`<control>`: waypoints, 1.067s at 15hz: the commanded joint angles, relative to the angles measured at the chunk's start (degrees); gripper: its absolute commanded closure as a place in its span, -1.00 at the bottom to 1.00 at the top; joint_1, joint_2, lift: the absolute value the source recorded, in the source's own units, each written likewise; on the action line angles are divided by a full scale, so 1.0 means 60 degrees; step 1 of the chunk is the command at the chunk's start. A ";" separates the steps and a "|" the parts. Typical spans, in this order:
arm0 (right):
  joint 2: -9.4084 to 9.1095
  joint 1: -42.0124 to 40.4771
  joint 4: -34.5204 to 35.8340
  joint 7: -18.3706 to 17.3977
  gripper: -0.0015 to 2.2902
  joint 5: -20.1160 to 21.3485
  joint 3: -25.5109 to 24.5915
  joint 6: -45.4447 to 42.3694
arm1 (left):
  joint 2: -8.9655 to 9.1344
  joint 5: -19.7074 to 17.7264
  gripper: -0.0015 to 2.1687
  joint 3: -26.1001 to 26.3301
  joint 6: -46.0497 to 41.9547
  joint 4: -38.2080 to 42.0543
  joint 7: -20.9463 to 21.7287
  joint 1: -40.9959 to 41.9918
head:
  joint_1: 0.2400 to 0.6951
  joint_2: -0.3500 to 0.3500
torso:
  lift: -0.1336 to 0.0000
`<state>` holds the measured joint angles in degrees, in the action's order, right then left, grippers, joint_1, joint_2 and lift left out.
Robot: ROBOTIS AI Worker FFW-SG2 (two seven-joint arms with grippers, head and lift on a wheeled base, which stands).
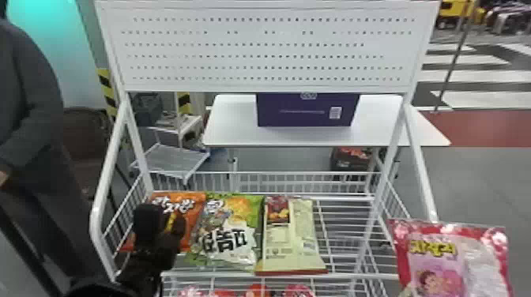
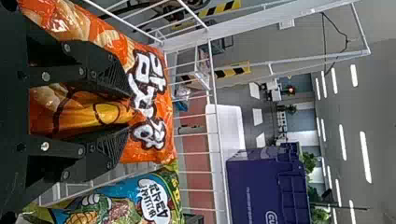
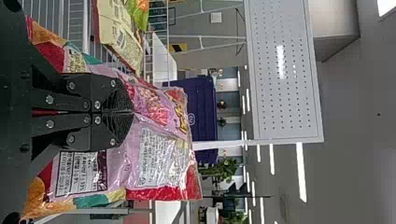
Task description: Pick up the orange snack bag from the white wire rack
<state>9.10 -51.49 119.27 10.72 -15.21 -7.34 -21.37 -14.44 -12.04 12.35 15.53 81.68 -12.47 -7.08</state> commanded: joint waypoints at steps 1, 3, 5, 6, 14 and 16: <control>0.0007 -0.0003 0.0014 0.0000 0.96 0.0000 -0.0021 -0.0019 | -0.0010 0.0000 0.98 0.0006 -0.0222 0.0113 -0.0177 0.0140 | 0.14 0.00 | 1.00; 0.0007 -0.0003 0.0000 0.0000 0.96 -0.0015 -0.0021 -0.0019 | -0.0025 0.0000 0.98 -0.0184 -0.0310 0.0655 -0.0397 0.0521 | 0.14 0.00 | 1.00; 0.0007 0.0027 0.0000 0.0000 0.96 -0.0015 -0.0007 -0.0019 | -0.0039 0.0015 0.98 -0.0213 -0.0398 0.1461 -0.0646 0.0946 | 0.14 0.00 | 1.00; 0.0007 0.0027 -0.0015 0.0000 0.96 -0.0015 -0.0007 -0.0019 | -0.0098 0.0117 0.98 -0.0213 -0.0515 0.1915 -0.0821 0.1239 | 0.14 0.00 | 1.00; 0.0065 0.0056 -0.0059 0.0000 0.96 -0.0059 0.0052 -0.0019 | -0.0303 0.0586 0.98 -0.0711 -0.1570 0.5401 -0.1583 0.4300 | 0.14 0.00 | 1.00; 0.0095 0.0056 -0.0088 0.0000 0.96 -0.0103 0.0037 -0.0019 | -0.0303 0.0718 0.98 -0.0843 -0.1746 0.6368 -0.1583 0.5340 | 0.14 0.00 | 1.00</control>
<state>9.56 -51.15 118.88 10.72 -15.67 -7.07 -21.48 -16.24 -8.22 7.89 5.74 116.02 -22.01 20.78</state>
